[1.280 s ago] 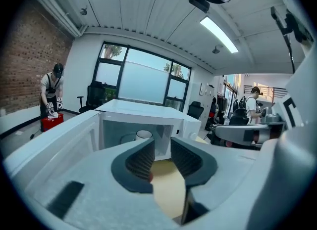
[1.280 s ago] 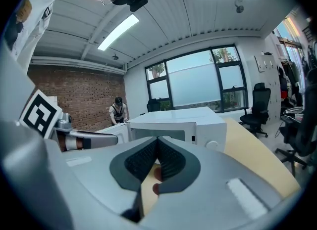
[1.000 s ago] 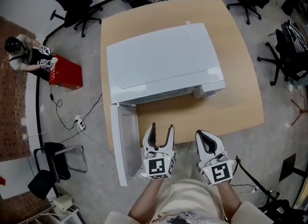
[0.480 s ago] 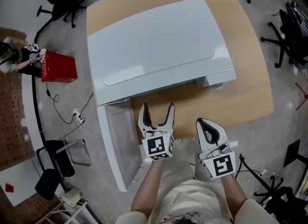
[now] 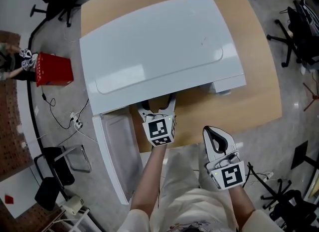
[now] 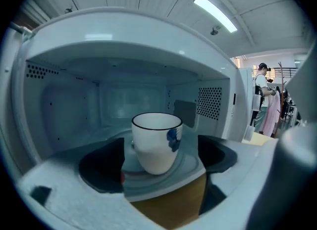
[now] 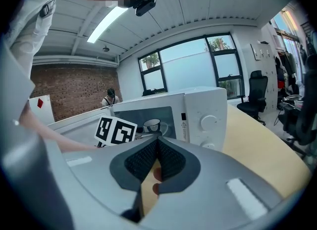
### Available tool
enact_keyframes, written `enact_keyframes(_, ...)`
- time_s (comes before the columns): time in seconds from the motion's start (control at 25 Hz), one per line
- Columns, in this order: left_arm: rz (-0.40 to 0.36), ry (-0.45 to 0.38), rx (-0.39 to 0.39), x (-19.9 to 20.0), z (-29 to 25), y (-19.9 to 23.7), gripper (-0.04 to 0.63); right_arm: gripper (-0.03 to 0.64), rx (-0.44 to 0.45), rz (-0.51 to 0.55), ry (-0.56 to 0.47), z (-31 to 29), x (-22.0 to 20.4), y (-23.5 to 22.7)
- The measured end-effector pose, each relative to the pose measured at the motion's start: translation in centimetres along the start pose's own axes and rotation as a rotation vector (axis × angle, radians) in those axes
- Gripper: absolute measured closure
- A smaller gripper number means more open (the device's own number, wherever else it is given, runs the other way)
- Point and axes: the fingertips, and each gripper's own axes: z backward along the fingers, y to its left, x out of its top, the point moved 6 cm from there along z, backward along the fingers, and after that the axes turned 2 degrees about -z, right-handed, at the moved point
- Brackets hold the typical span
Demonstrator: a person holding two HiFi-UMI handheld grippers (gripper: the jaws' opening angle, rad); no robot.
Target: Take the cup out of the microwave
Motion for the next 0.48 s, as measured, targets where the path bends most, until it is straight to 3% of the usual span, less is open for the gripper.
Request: enact_keyframes(0.48,-0.034,-0.039,0.035,0.9,-4.5,1.1,0.123,0.609,0.003,-0.015,-0.021,-0.4,0.6,-0.2)
